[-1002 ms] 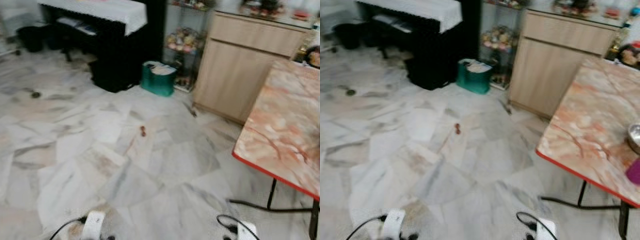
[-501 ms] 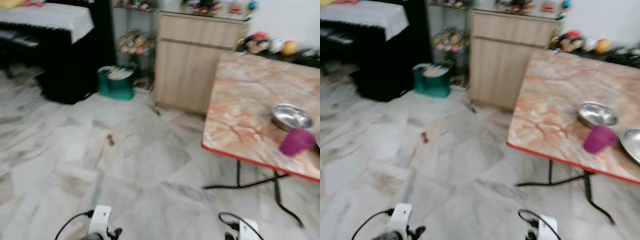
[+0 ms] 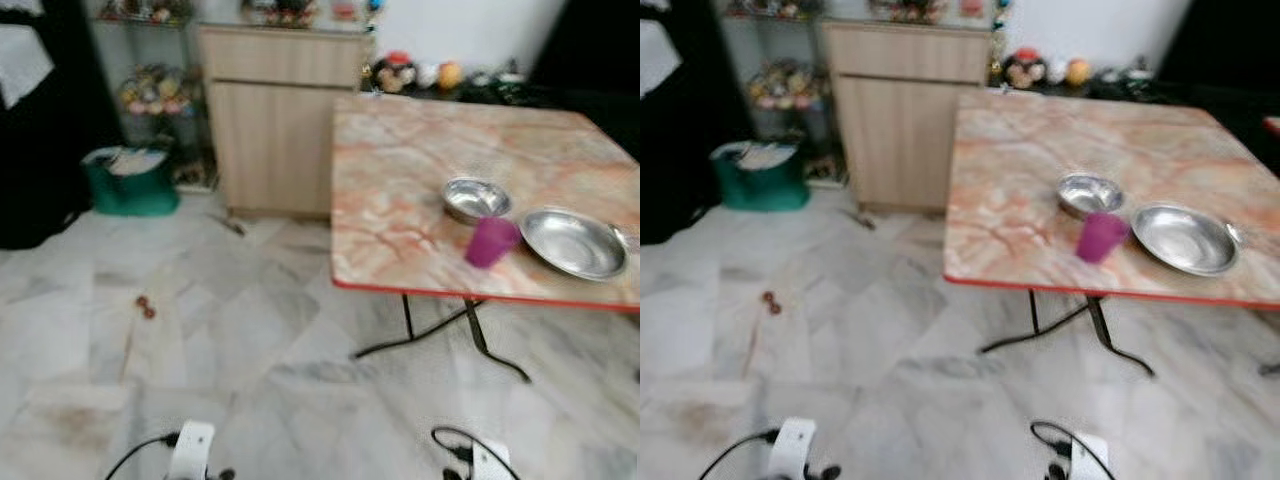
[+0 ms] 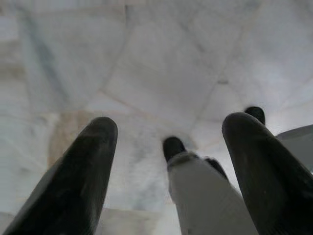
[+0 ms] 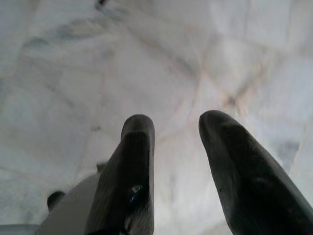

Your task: Setting the table

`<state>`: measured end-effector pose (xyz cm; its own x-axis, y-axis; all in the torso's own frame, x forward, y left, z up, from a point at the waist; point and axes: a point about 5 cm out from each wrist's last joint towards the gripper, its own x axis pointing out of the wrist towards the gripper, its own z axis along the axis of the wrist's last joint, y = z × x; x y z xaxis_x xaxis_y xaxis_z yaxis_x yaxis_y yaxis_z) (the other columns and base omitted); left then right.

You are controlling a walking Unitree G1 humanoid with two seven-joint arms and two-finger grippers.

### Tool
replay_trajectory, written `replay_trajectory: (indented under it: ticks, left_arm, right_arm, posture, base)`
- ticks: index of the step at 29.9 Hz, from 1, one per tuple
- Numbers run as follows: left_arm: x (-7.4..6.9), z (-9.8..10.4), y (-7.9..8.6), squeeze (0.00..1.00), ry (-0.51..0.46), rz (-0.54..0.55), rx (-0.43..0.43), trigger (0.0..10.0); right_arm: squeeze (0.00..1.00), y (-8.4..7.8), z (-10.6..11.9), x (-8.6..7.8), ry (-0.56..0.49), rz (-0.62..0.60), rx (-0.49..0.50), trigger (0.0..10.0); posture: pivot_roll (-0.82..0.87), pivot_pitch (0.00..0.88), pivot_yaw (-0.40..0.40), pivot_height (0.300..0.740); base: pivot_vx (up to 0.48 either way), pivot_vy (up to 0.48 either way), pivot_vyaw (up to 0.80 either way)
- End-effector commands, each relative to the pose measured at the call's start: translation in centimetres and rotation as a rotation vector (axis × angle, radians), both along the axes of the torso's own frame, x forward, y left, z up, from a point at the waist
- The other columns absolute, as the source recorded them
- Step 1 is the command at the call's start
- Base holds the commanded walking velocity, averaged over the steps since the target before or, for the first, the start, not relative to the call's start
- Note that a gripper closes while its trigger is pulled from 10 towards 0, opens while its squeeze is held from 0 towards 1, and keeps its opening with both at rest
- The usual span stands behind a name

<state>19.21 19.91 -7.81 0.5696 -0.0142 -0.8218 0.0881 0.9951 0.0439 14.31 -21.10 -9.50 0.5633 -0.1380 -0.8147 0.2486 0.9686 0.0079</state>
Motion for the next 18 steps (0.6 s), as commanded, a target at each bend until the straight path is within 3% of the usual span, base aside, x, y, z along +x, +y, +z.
replay_trajectory:
  ticks: [1,12,17,18]
  left_arm:
    - [-0.4,-0.2,-0.2,0.00,0.020,-0.012,-0.004,10.0]
    - [0.9,0.6,0.9,0.00,-0.011,0.007,0.022,10.0]
    - [2.0,1.0,0.1,0.00,-0.040,0.026,0.008,10.0]
    - [2.4,1.1,-1.0,0.00,-0.052,0.019,0.000,10.0]
  right_arm:
    - [0.00,-0.2,0.2,0.3,-0.018,-0.002,-0.008,10.0]
    - [0.00,-0.6,0.8,1.7,-0.060,-0.053,-0.006,10.0]
    - [0.00,-0.5,1.3,2.9,-0.082,-0.048,-0.007,10.0]
    - [0.00,-0.5,1.5,3.4,-0.098,-0.051,-0.009,10.0]
  posture:
    - [-0.05,0.000,-0.016,0.731]
    - [-0.07,0.000,0.015,0.731]
    - [-0.06,0.000,0.025,0.731]
    - [-0.06,0.000,0.032,0.731]
  base:
    - [0.000,0.000,0.00]
    - [0.000,0.000,0.00]
    - [0.000,0.000,0.00]
    - [0.000,0.000,0.00]
